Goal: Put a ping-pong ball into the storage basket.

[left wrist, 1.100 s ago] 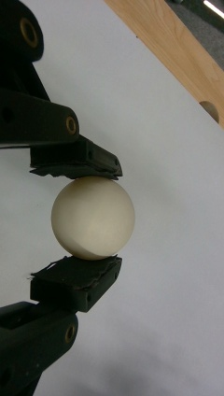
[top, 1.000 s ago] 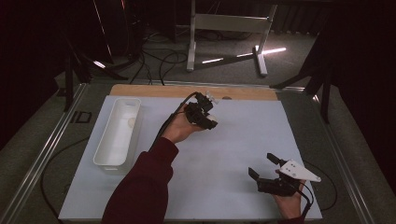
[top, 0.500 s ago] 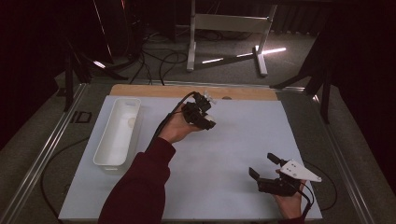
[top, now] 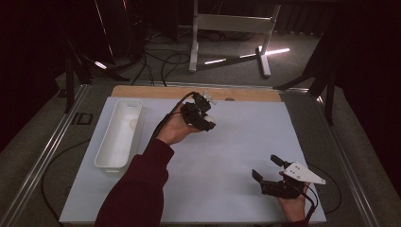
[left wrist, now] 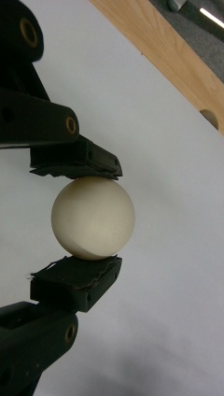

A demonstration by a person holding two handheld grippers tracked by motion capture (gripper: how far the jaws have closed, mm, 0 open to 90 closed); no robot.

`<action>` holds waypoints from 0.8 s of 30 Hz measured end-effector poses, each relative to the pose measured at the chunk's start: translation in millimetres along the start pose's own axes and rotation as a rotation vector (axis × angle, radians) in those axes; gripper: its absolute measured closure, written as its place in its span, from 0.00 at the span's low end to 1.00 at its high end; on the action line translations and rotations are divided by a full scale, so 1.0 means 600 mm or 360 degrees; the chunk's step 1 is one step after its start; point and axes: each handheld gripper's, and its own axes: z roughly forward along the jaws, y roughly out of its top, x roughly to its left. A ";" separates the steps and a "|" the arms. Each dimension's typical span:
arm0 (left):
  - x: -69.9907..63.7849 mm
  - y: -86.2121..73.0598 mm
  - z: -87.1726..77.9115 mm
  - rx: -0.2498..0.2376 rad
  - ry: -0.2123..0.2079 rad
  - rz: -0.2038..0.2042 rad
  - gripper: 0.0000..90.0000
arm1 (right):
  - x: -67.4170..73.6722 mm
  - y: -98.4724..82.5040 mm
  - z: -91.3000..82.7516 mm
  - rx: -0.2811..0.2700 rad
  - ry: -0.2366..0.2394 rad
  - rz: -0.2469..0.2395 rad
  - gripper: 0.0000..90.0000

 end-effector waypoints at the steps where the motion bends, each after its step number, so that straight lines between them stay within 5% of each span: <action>1: 0.000 -0.001 -0.001 0.0002 0.0001 0.0006 0.57 | 0.000 0.000 0.000 0.0000 0.0000 0.0001 0.09; 24: 0.016 -0.021 -0.046 -0.0016 -0.0001 0.0010 0.57 | 0.001 0.000 0.001 0.0002 0.0004 -0.0001 0.09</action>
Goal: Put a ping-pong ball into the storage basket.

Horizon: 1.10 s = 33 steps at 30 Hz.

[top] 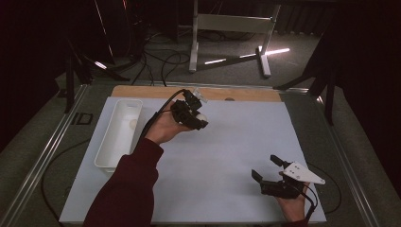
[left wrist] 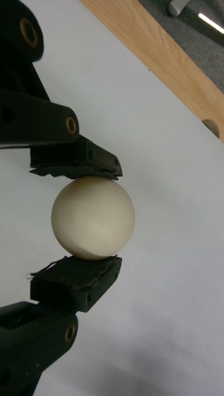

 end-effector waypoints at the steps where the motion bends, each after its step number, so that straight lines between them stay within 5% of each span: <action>1: 0.000 -0.001 -0.002 0.0000 0.0002 0.0004 0.57 | 0.000 0.000 0.000 -0.0001 0.0000 -0.0001 0.09; 33: 0.019 -0.022 -0.056 -0.0005 0.0087 0.0009 0.57 | 0.000 0.000 0.002 0.0004 -0.0001 -0.0009 0.09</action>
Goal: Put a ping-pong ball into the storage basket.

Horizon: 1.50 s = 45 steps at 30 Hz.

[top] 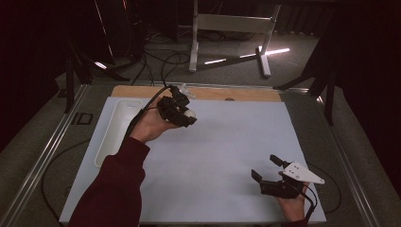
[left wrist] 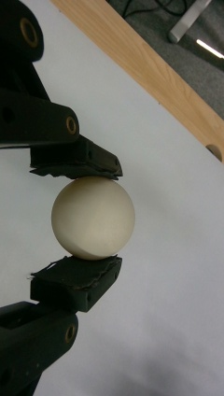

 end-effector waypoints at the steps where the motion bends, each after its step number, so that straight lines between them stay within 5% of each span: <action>1: 0.001 -0.001 -0.001 0.0001 0.0003 0.0000 0.57 | 0.000 0.000 0.000 0.0000 0.0000 0.0001 0.09; 45: 0.044 -0.055 -0.053 -0.0006 0.0091 -0.0092 0.57 | 0.003 0.001 0.002 0.0007 0.0009 -0.0008 0.09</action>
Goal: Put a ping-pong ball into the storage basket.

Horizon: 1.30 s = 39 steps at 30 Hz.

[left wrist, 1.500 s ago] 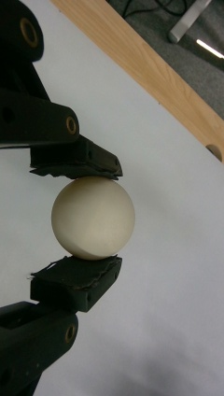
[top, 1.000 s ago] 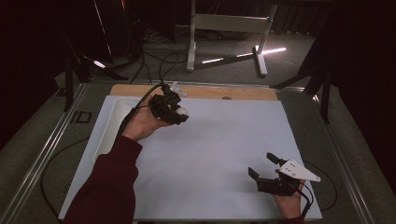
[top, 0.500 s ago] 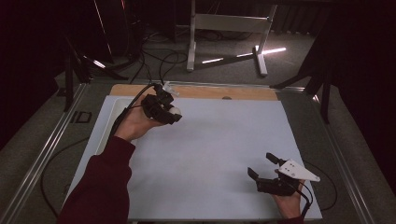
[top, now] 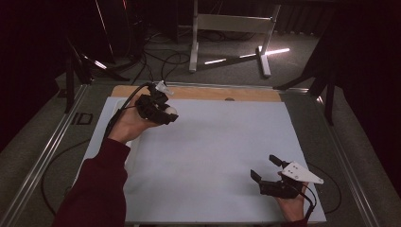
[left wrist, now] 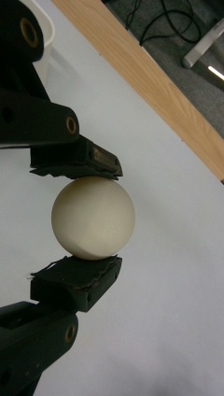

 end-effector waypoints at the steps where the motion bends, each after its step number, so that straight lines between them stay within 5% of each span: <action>1: 0.001 -0.001 -0.002 0.0002 0.0004 -0.0002 0.57 | 0.000 0.000 0.000 0.0000 0.0000 -0.0001 0.09; 39: 0.038 -0.052 -0.039 0.0016 0.0082 -0.0078 0.57 | 0.001 0.001 0.000 -0.0002 0.0002 -0.0001 0.09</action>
